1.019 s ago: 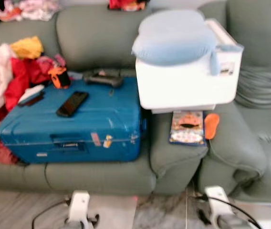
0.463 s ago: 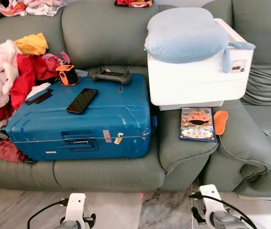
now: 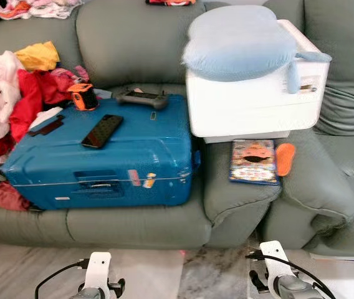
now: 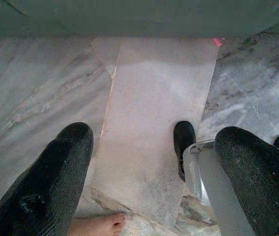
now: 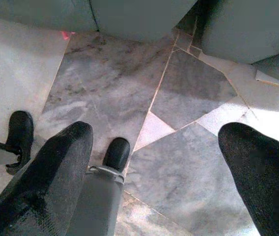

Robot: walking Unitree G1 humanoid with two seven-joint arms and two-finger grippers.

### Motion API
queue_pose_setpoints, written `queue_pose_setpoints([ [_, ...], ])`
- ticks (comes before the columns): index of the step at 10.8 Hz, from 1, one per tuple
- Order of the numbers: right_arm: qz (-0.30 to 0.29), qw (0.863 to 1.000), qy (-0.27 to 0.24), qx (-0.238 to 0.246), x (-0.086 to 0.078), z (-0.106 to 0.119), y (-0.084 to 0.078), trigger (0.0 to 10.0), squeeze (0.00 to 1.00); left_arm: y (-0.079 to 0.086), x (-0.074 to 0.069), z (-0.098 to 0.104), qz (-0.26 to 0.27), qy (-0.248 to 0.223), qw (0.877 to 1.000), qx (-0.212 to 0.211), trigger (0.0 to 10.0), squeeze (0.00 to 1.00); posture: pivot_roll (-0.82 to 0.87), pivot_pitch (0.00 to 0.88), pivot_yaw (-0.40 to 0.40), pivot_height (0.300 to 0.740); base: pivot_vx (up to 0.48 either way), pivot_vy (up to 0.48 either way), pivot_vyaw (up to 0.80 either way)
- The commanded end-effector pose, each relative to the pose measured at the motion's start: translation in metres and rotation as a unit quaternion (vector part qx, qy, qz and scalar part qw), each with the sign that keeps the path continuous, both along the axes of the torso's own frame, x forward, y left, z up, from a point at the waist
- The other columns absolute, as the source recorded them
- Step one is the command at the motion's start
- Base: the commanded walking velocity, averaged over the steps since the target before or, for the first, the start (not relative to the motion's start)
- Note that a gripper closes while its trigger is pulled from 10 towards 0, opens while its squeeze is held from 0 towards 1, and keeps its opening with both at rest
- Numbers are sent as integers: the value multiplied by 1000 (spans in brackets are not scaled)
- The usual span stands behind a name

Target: Picking trash to rubbish bin

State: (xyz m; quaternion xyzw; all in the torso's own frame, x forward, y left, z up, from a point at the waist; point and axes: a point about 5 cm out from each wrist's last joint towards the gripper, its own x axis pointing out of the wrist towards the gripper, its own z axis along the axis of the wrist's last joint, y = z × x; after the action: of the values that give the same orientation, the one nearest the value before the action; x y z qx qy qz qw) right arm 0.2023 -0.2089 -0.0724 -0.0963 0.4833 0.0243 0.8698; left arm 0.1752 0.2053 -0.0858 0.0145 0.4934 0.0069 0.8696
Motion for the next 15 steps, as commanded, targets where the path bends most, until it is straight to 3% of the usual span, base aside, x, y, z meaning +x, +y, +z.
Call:
queue_pose_setpoints([
  [1,-1,1000,0,-1,-1,0,0,10000,0,3,0,1,2,0,1000,5,10000,0,31,0,89,740,-240,-337,0],
  [6,4,1000,-1,-3,0,0,1,10000,0,6,-1,0,-6,3,1000,19,10000,0,29,0,88,740,0,-120,0],
  [7,3,1000,-2,-3,1,0,0,10000,0,12,1,2,21,-3,1000,20,10000,0,28,0,86,740,0,0,0],
  [8,-19,999,-30,10,10,6,0,10000,0,26,10,10,71,-31,997,25,10000,0,37,0,79,740,0,0,0],
  [9,-55,995,-71,45,28,17,2,10000,0,34,21,18,95,-61,993,22,10000,0,41,0,78,740,0,0,0],
  [10,-51,991,-105,70,46,29,8,10000,0,38,30,25,99,-86,991,24,10000,0,32,0,82,740,0,0,0],
  [11,-32,976,-185,109,88,63,21,10000,0,48,56,46,109,-161,980,29,10000,0,25,0,76,740,0,0,0],
  [12,-21,971,-210,115,100,74,26,10000,0,50,67,56,110,-198,973,38,10000,0,28,0,73,740,0,0,0],
  [13,-15,963,-237,126,106,82,30,10000,0,47,84,73,113,-265,957,24,10000,0,42,2,59,740,0,0,0],
  [14,-6,958,-252,134,109,86,33,10000,0,43,92,83,107,-304,947,19,10000,0,42,9,52,740,0,0,0],
  [15,42,927,-336,159,113,113,43,10000,0,12,99,135,46,-463,885,16,10000,0,35,22,49,740,0,0,0],
])
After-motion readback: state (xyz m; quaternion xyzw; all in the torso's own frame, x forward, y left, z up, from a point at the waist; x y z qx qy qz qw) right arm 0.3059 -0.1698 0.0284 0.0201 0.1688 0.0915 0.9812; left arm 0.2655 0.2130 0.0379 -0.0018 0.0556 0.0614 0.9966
